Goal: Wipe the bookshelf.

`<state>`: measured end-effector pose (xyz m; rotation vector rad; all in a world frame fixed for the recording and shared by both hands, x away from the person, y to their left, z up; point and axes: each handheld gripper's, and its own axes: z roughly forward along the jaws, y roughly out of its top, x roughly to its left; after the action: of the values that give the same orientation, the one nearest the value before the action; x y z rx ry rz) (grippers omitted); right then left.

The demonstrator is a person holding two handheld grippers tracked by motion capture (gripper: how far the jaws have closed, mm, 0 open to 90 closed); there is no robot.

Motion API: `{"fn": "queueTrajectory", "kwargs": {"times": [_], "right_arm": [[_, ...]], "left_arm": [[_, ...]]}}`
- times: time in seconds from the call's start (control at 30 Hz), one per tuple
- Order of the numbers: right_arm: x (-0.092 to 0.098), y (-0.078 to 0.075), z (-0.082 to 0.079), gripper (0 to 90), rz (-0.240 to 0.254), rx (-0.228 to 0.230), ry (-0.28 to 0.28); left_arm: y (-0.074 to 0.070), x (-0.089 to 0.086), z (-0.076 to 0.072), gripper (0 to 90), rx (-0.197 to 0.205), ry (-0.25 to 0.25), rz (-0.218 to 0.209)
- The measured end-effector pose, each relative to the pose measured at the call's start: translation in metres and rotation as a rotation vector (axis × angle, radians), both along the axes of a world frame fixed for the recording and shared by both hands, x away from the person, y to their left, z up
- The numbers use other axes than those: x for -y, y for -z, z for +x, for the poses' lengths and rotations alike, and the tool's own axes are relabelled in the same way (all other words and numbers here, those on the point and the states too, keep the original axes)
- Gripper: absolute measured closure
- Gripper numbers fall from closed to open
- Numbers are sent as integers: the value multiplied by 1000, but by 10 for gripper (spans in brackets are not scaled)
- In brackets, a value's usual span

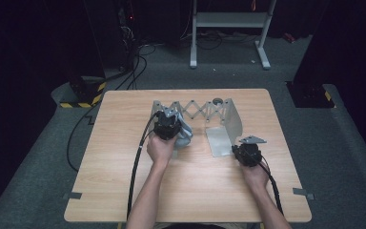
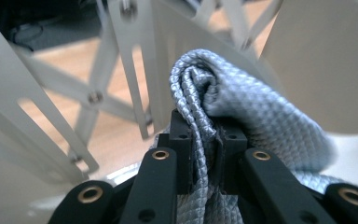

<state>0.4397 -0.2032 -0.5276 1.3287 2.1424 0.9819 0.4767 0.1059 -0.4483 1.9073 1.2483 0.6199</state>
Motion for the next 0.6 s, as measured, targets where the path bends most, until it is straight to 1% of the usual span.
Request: {"fn": "queueTrajectory", "kwargs": {"times": [0.03, 0.07, 0.1, 0.13, 0.2, 0.23, 0.27, 0.33, 0.47, 0.57, 0.6], "right_arm": [[0, 0, 0, 855, 0, -1, 1], [0, 0, 0, 855, 1, -1, 0], [0, 0, 0, 855, 1, -1, 0], [0, 0, 0, 855, 2, -2, 0], [1, 0, 0, 855, 7, -4, -3], [1, 0, 1, 854, 10, -6, -4], [1, 0, 1, 854, 10, -6, -4], [1, 0, 0, 854, 9, -5, -5], [1, 0, 0, 854, 6, -3, -4], [0, 0, 0, 854, 7, -5, -2], [0, 0, 0, 854, 7, -5, -2]], "left_arm": [[6, 1, 2, 800, -17, -1, 9], [13, 3, 3, 800, -35, -1, 27], [13, 3, 3, 800, -35, -1, 27], [20, 4, 6, 800, -60, -5, 39], [27, 4, 7, 800, -87, 0, 53], [30, 4, 9, 800, -101, 5, 75], [33, 4, 10, 800, -112, 2, 81], [38, 5, 12, 800, -125, -2, 86], [42, 6, 14, 800, -136, -5, 84], [41, 6, 14, 799, -134, -1, 85], [39, 5, 14, 799, -126, -4, 85]]}}
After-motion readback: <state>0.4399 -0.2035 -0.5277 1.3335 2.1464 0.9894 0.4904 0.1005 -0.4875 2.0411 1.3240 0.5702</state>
